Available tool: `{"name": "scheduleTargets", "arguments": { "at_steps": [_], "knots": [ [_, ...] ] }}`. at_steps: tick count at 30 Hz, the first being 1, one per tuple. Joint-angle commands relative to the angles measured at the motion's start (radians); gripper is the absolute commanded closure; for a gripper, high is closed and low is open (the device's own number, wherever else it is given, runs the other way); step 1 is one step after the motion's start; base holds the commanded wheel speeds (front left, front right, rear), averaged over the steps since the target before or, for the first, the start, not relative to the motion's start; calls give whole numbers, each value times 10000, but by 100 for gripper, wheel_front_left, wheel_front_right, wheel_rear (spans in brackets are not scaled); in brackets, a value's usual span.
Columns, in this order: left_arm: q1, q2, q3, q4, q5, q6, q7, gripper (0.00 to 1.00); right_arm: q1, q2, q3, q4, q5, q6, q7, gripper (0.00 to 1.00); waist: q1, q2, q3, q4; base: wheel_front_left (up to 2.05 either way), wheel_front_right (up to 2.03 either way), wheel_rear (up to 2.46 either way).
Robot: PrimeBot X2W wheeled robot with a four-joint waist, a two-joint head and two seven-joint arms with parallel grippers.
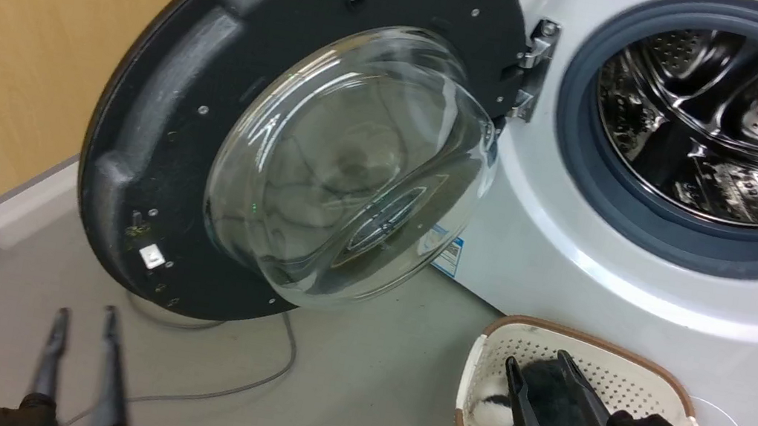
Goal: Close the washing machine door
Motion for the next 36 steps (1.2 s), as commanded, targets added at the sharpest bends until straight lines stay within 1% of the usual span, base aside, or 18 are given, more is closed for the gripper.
{"name": "scheduleTargets", "arguments": {
  "at_steps": [1, 5, 7, 10, 12, 14, 17, 19, 21, 24, 26, 28, 29, 33, 36],
  "knots": [
    [183, 4, 6, -73, -16, -32, -128, 100, -136, -76, 34, 64, 85, 8, -114, 0, 0, 0, 8, 75, 0, 0, 0],
    [86, 3, 57, -217, -31, -78, -128, 100, -62, -81, -43, 7, 27, 8, -114, 0, 0, 0, 30, 89, 0, 0, 0],
    [-66, 3, 214, -386, -291, -122, -128, 100, -4, -84, -95, -54, -17, 8, -114, 0, 0, 0, 81, 95, 0, 0, 0],
    [-563, 127, 709, -593, -602, -502, -128, 100, 76, -120, -201, -181, -103, 8, -114, 0, 0, 0, 209, 83, 0, 0, 0],
    [-992, 153, 1121, -668, -1019, -775, -128, 100, 135, -158, -294, -287, -162, 8, -114, 0, 0, 0, 300, 78, 0, 0, 0],
    [-1529, 343, 1630, -436, -1607, -1157, -128, 100, 213, -187, -366, -397, -213, 8, -114, 0, 0, 0, 381, 68, 0, 0, 0],
    [-2588, 809, 2325, 465, -2787, -1744, 6, 100, 342, -231, -485, -544, -289, 8, -114, 0, 0, 0, 483, 50, 0, 0, 0],
    [-3455, 1128, 2774, 1183, -3738, -2010, 515, 100, 439, -234, -616, -653, -353, 8, -114, 0, 0, 0, 542, 44, 0, 0, 0],
    [-4286, 1489, 3203, 1936, -4570, -2132, 1121, 100, 544, -227, -792, -825, -418, 8, -114, 0, 0, 0, 595, 35, 0, 0, 0],
    [-5284, 2037, 3689, 3062, -5492, -2226, 1926, 100, 745, -145, -940, -1014, -518, 8, -110, 0, 0, 0, 639, -71, 0, 0, 0],
    [-5812, 2233, 4057, 3812, -6195, -2224, 2436, 100, 797, -106, -909, -1123, -569, 8, -89, 0, 0, 0, 740, -231, 0, 0, 0],
    [-6308, 2250, 4454, 4548, -7046, -2132, 3043, 100, 802, -95, -856, -1216, -602, 8, -61, 0, 0, 0, 834, -374, 0, 0, 0],
    [-6308, 2250, 4454, 4548, -7046, -2132, 3043, 100, 802, -95, -856, -1216, -602, 8, -61, 0, 0, 0, 834, -374, 0, 0, 0],
    [-7191, 2205, 5277, 5995, -8744, -1812, 4316, 100, 743, -142, -810, -1374, -645, 8, 8, 0, 0, 0, 1066, -628, 0, 0, 0],
    [-7638, 2241, 5722, 6814, -9606, -1604, 5009, 100, 671, -179, -825, -1466, -654, 8, 65, 0, 0, 0, 1225, -780, 0, 0, 0]
  ]
}}
